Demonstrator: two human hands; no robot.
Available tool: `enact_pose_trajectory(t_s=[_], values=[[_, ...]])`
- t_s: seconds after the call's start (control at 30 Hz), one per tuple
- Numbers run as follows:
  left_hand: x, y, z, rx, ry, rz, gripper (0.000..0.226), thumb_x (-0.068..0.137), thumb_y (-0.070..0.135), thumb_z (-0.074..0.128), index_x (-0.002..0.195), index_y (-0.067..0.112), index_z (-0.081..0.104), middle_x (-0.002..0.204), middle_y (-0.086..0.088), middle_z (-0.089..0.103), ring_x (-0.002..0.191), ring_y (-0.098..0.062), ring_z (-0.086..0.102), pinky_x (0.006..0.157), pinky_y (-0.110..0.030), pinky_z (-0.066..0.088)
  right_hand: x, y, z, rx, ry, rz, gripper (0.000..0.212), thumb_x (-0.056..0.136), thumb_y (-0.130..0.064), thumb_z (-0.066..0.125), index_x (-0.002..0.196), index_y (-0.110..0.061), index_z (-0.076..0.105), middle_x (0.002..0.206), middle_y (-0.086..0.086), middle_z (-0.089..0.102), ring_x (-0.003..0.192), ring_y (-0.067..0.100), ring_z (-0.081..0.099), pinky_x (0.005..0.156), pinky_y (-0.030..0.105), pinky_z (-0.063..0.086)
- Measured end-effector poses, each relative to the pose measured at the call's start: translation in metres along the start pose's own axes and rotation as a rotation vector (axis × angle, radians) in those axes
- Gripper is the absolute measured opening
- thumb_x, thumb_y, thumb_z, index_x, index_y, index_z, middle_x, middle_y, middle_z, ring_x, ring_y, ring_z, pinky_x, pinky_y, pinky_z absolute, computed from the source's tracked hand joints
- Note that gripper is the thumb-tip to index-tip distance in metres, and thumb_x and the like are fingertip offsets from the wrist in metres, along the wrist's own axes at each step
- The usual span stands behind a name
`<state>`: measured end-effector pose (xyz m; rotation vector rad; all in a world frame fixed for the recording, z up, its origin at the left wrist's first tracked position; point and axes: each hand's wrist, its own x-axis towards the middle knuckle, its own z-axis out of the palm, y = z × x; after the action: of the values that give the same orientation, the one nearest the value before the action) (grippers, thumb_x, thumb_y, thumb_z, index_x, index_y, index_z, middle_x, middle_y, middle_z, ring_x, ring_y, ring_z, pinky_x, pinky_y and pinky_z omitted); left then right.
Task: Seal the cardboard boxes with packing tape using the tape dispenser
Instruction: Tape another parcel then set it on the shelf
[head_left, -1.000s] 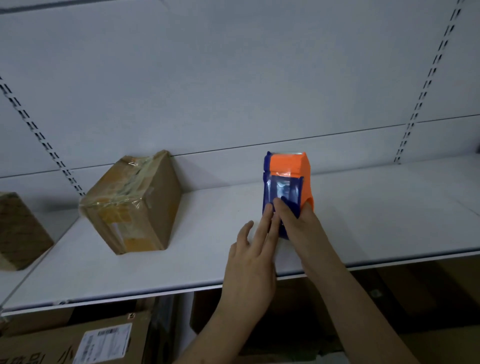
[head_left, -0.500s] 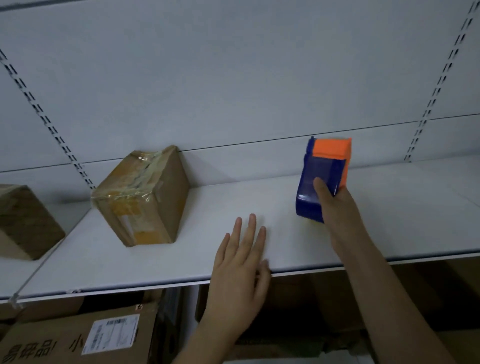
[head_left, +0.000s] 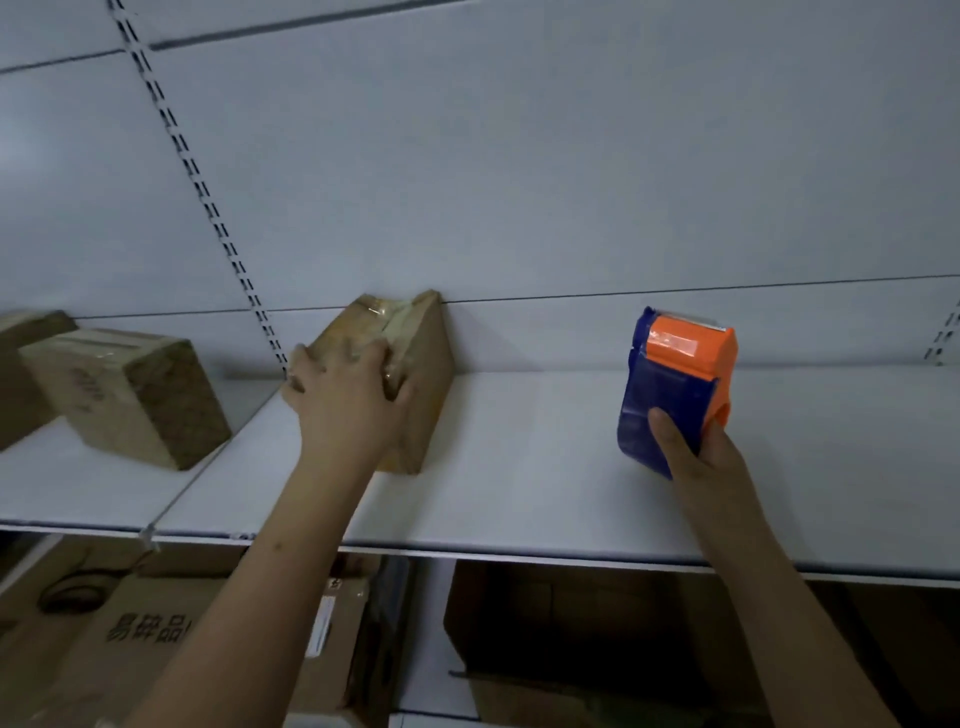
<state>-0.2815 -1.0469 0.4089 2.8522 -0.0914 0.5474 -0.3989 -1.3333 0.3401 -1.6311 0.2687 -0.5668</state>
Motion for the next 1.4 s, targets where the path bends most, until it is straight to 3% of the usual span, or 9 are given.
enact_pose_trajectory(t_s=[0.13,0.2,0.3,0.47,0.63,0.77,0.93,1.17,1.4], values=[[0.018,-0.047,-0.021,-0.197,-0.197,0.355,0.066,0.085,0.079,0.044,0.136,0.039,0.056,0.151,0.005,0.046,0.147,-0.025,0.027,0.119,-0.054,0.021,-0.001,0.000,0.000,0.017,0.005,-0.008,0.013,0.093,-0.035,0.065,0.100,-0.041,0.056,0.103,-0.004,0.066,0.092,0.010,0.062,0.084,0.030,0.044],[0.019,-0.063,-0.041,-0.354,-0.339,0.429,0.048,0.091,0.038,0.062,0.135,0.051,0.051,0.159,0.011,0.027,0.148,-0.003,0.011,0.124,-0.035,0.003,0.000,-0.001,0.001,0.015,0.003,-0.014,0.016,0.096,-0.029,0.062,0.100,-0.043,0.054,0.103,-0.007,0.065,0.093,0.009,0.062,0.087,0.031,0.044],[0.013,-0.067,-0.055,-0.357,-0.249,0.390,0.087,0.076,-0.001,0.033,0.115,0.075,0.051,0.159,0.015,0.009,0.149,-0.010,-0.004,0.123,-0.041,-0.005,-0.002,-0.002,0.001,0.015,0.015,-0.005,0.022,0.092,-0.037,0.065,0.112,-0.035,0.057,0.103,-0.006,0.067,0.097,0.016,0.063,0.084,0.029,0.046],[0.003,-0.026,-0.050,-0.565,-0.142,0.350,0.056,0.076,0.017,0.033,0.116,0.031,0.071,0.151,0.008,0.042,0.145,-0.008,0.025,0.123,-0.037,0.010,-0.005,-0.002,0.000,0.009,-0.012,-0.008,0.070,0.070,-0.066,0.057,0.126,-0.023,0.057,0.107,-0.003,0.069,0.097,0.011,0.065,0.082,0.026,0.048],[-0.011,-0.003,-0.015,-0.512,-0.004,0.423,0.029,0.088,0.039,0.042,0.089,0.034,0.070,0.113,0.021,0.066,0.119,-0.006,0.049,0.115,-0.057,0.013,-0.005,0.000,-0.001,0.015,-0.027,0.002,0.076,0.069,-0.069,0.056,0.130,-0.023,0.053,0.111,-0.001,0.068,0.101,0.016,0.065,0.083,0.029,0.048],[0.006,-0.002,-0.024,-0.686,-0.062,0.446,0.026,0.075,0.019,0.047,0.088,0.026,0.069,0.114,0.013,0.067,0.115,-0.010,0.052,0.104,-0.057,0.032,-0.007,-0.003,0.001,0.061,-0.029,0.022,0.068,0.073,-0.061,0.058,0.130,-0.023,0.054,0.109,-0.002,0.069,0.099,0.015,0.066,0.079,0.026,0.048],[-0.052,0.051,-0.059,-0.561,0.405,0.723,0.030,0.080,0.005,0.059,0.107,0.014,0.067,0.120,0.002,0.062,0.117,-0.018,0.052,0.100,-0.039,0.039,-0.016,-0.013,0.011,0.188,-0.030,0.068,0.047,0.077,-0.043,0.067,0.118,-0.020,0.060,0.103,-0.001,0.070,0.084,0.006,0.069,0.063,0.012,0.051],[-0.094,0.092,0.012,-0.270,0.228,0.888,0.054,0.087,0.026,0.066,0.139,0.016,0.054,0.136,-0.002,0.056,0.125,-0.024,0.050,0.104,-0.042,0.040,-0.024,-0.026,0.030,0.154,-0.084,0.101,0.025,0.090,-0.046,0.059,0.106,-0.028,0.054,0.100,-0.003,0.065,0.087,0.008,0.062,0.067,0.019,0.046],[-0.093,0.092,0.021,-0.376,0.553,0.823,0.016,0.095,0.023,0.066,0.106,0.015,0.074,0.102,0.001,0.069,0.093,-0.020,0.061,0.084,-0.033,0.046,-0.027,-0.034,0.038,0.070,-0.150,0.109,0.069,0.071,-0.060,0.044,0.125,-0.019,0.050,0.108,-0.001,0.064,0.090,0.010,0.063,0.061,0.011,0.046]])
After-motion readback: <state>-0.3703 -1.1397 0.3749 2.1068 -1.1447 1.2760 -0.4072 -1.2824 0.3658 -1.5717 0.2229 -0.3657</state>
